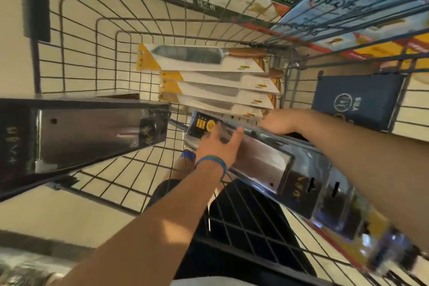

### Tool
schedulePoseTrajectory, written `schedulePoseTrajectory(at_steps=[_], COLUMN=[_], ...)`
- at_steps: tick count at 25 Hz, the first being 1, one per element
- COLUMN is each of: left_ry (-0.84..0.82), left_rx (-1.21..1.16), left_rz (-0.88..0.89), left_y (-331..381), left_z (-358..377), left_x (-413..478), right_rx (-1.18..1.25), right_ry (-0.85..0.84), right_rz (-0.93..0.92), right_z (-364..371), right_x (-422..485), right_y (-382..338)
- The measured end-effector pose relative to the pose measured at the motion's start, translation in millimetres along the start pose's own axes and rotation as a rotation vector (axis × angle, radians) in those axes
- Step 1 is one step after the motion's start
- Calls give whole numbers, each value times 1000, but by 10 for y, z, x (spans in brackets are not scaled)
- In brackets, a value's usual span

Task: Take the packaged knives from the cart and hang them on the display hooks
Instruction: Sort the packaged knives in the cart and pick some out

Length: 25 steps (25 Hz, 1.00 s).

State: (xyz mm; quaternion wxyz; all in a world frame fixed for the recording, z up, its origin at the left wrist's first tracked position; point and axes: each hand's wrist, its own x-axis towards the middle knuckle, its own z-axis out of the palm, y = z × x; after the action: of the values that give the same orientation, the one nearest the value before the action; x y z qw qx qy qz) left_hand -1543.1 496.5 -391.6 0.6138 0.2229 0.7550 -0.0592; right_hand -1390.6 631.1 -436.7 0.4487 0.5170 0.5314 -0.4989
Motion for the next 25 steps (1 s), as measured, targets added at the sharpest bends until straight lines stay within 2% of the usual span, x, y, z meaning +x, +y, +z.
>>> schedulePoseTrajectory(at_steps=[2, 4, 7, 10, 12, 14, 16, 17, 21, 25], left_ry=[-37, 2, 93, 19, -42, -44, -1, 17, 41, 71], left_rx=[146, 279, 444, 485, 529, 627, 650, 648, 640, 510], left_rz=[34, 77, 342, 423, 454, 480, 472, 464, 546, 688], left_y=[25, 28, -4, 27, 69, 107, 135, 136, 101, 166], left_z=[63, 40, -36, -60, -18, 40, 76, 80, 53, 18], left_x=[19, 56, 126, 250, 303, 325, 325, 322, 331, 339], right_rx=[88, 25, 167, 158, 160, 156, 4, -103, -469, -606], right_ry=[-38, 16, -36, -44, 18, 178, 302, 303, 178, 185], right_rz=[32, -59, -60, -162, -194, -170, -101, -66, -33, -100], right_z=[-14, -93, -102, 253, 382, 338, 271, 236, 148, 12], right_x=[14, 83, 84, -29, -75, -26, 73, 101, 183, 273], right_y=[0, -5, -78, -17, 81, 158, 225, 230, 81, -237])
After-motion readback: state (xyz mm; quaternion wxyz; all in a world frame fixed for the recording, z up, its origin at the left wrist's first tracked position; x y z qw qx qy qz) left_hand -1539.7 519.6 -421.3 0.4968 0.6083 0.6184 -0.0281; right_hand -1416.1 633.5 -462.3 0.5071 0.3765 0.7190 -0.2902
